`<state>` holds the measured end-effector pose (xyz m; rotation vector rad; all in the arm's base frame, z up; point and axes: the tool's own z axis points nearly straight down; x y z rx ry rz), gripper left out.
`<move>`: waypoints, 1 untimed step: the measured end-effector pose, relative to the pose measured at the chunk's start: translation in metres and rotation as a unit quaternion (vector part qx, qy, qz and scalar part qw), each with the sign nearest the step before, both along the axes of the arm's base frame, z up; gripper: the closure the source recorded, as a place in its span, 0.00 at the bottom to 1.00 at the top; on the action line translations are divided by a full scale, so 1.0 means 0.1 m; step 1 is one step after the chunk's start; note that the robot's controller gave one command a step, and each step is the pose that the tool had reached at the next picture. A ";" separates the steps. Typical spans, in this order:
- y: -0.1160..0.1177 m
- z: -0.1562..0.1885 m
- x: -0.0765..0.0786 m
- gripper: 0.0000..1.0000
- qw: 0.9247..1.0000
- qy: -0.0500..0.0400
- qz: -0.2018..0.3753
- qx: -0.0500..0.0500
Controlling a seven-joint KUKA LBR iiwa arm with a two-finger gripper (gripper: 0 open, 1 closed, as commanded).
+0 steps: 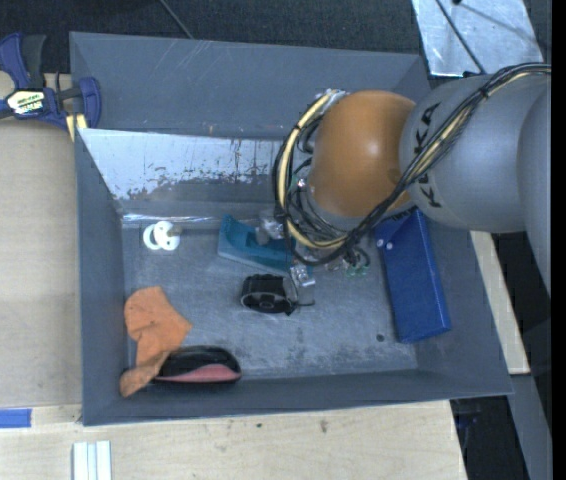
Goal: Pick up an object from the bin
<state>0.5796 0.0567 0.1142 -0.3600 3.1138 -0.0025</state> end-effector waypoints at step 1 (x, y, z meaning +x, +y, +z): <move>0.11 -0.17 0.21 1.00 0.991 -0.020 0.133 0.000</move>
Offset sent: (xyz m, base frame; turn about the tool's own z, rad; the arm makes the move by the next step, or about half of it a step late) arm 0.0000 0.0000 0.0000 0.0000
